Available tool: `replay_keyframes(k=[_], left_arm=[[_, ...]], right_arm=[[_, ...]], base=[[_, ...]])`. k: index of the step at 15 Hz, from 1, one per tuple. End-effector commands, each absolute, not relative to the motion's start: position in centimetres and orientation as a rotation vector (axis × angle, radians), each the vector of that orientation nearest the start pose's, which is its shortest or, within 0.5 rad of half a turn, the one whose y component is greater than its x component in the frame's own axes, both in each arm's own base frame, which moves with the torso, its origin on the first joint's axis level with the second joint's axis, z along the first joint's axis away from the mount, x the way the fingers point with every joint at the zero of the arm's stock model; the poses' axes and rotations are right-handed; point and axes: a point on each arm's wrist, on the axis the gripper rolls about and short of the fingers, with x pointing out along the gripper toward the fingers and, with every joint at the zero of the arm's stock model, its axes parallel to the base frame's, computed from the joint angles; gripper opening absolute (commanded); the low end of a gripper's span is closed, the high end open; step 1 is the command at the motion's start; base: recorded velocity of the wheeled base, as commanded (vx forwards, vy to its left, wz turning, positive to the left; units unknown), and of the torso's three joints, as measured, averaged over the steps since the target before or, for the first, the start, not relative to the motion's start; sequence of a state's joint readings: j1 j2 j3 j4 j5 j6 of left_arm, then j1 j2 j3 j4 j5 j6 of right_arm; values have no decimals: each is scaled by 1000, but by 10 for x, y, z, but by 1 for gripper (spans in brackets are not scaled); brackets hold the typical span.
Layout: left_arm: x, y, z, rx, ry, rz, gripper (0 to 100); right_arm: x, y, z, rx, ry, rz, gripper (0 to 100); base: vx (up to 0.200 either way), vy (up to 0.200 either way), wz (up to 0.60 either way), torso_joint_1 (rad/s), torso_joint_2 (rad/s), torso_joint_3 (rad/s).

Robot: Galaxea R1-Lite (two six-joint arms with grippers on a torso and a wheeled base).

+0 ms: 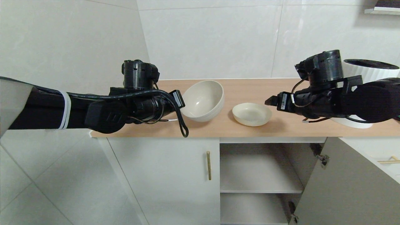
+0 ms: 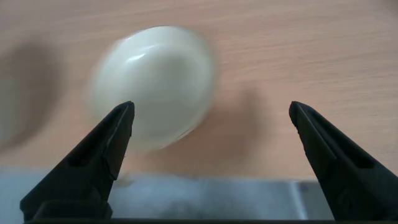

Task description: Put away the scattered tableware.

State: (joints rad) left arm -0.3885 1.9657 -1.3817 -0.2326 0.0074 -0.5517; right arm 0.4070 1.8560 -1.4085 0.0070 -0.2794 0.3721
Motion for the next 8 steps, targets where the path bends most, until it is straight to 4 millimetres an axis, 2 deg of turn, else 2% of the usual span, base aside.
replay_keyframes(k=[1,3,8], left_arm=[[364,-151,213,-472,431,-278,0],[361,-150,218,-474,423,-284,0],[356,-151,221,-474,421,-292,0]], right_arm=[[372,151,202,174,486,-65,100],[383,154,188,160,499,-103,100],[387,154,186,174,491,-105,100]], base=[[0,0,0,0,0,0],[0,0,0,0,0,0],[0,0,0,0,0,0]])
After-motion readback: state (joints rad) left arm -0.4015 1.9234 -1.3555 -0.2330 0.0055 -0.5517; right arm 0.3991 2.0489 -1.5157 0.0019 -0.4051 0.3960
